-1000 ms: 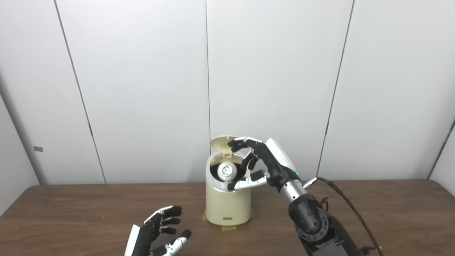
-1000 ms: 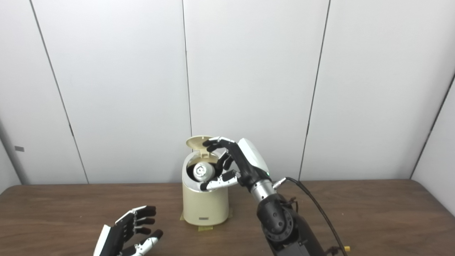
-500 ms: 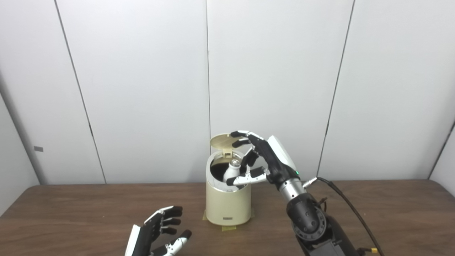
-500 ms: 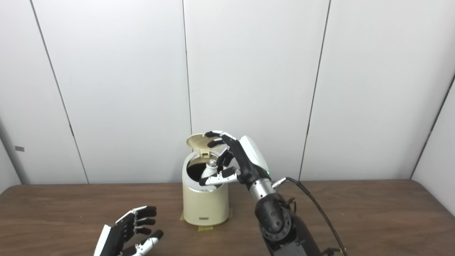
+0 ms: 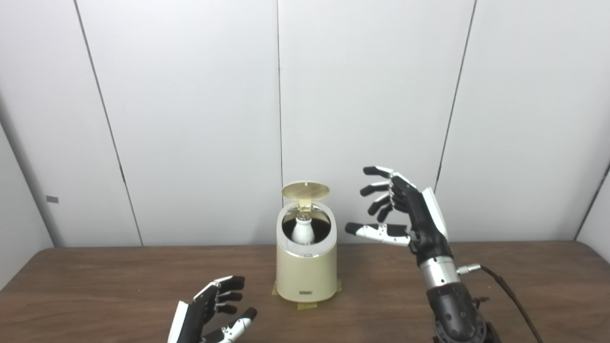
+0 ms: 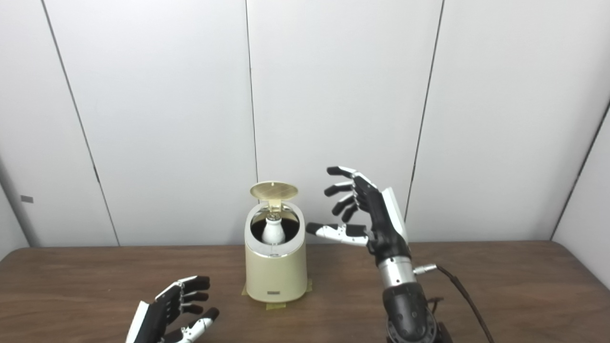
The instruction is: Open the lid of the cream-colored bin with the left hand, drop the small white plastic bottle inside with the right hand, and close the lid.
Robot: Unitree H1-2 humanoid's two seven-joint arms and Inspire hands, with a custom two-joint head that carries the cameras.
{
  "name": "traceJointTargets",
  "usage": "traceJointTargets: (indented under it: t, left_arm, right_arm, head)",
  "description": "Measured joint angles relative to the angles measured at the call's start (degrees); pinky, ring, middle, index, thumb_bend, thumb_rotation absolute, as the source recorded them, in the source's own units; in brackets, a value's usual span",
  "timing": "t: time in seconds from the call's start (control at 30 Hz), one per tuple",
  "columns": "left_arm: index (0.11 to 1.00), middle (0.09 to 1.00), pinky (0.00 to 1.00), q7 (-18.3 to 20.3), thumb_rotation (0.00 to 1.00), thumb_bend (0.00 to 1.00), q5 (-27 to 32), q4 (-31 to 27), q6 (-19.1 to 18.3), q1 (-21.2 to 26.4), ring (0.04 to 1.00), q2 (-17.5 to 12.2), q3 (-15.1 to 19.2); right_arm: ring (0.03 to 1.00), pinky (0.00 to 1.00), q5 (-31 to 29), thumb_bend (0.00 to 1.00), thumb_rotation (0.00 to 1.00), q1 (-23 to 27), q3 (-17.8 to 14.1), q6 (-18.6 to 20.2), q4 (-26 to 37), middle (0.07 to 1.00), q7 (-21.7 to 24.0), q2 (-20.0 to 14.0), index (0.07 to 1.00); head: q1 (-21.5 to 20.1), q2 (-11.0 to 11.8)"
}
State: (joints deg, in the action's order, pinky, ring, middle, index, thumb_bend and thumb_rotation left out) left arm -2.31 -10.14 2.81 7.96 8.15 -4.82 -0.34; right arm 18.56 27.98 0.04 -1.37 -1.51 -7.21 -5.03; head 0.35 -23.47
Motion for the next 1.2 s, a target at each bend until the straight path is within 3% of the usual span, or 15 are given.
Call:
traceJointTargets:
  t: [0.2, 0.37, 0.47, 0.7, 0.83, 1.03, 1.13, 1.2]
  left_arm:
    - [0.739, 0.738, 0.63, 0.0, 0.1, 0.58, 0.0, -0.8, 0.0, -0.3, 0.7, 0.0, 0.0]
    - [0.742, 0.737, 0.63, 0.1, 0.09, 0.58, 0.1, -0.8, 0.0, -0.6, 0.7, -0.1, 0.1]
    - [0.748, 0.74, 0.63, 0.2, 0.11, 0.58, 0.2, -0.8, 0.0, -0.6, 0.705, -0.1, 0.1]
    - [0.749, 0.742, 0.62, 0.4, 0.14, 0.6, 0.2, -0.8, 0.0, -0.6, 0.706, 0.0, 0.0]
    - [0.8, 0.781, 0.66, 0.6, 0.24, 0.65, 0.1, -0.9, 0.0, 0.1, 0.745, -0.3, 0.0]
    - [0.896, 0.885, 0.74, 3.1, 0.4, 0.77, 1.0, -2.1, -1.0, 7.5, 0.846, -3.9, 0.2]
    - [0.956, 0.946, 0.8, 5.9, 0.41, 0.86, 1.0, -2.5, -3.9, 12.7, 0.916, -6.3, -0.6]
    - [0.986, 0.974, 0.81, 7.7, 0.42, 0.91, 1.0, -2.5, -6.4, 15.5, 0.946, -7.7, -1.1]
  right_arm:
    - [0.504, 0.39, -6.3, 0.71, 0.21, -6.8, -1.7, -0.6, 1.7, 0.708, 2.9, -1.8, 0.792]
    - [0.568, 0.46, -13.3, 0.73, 0.13, -10.9, -3.9, -6.3, -2.4, 0.751, 4.9, -3.5, 0.784]
    - [0.591, 0.48, -16.1, 0.75, 0.15, -12.9, -4.1, -9.1, -4.5, 0.767, 5.2, -3.1, 0.795]
    - [0.608, 0.52, -17.2, 0.75, 0.16, -13.4, -3.8, -10.4, -5.6, 0.772, 5.9, -2.1, 0.797]
    - [0.606, 0.58, -17.0, 0.73, 0.13, -13.2, -4.1, -11.1, -7.5, 0.761, 5.6, -2.1, 0.791]
    - [0.612, 0.64, -18.7, 0.72, 0.15, -13.2, -5.4, -16.0, -11.5, 0.766, 5.5, -2.2, 0.81]
    - [0.616, 0.59, -19.4, 0.74, 0.2, -13.1, -5.8, -17.4, -13.1, 0.763, 5.5, -2.2, 0.802]
    - [0.611, 0.6, -19.4, 0.74, 0.16, -13.0, -5.9, -18.1, -13.3, 0.763, 5.3, -2.1, 0.805]
  head:
    - [0.5, -0.1]
    - [0.7, 0.0]
    - [1.3, 0.3]
    - [2.2, 0.4]
    - [3.5, 0.8]
    - [4.0, 1.6]
    - [4.0, 2.0]
    - [3.7, 2.2]
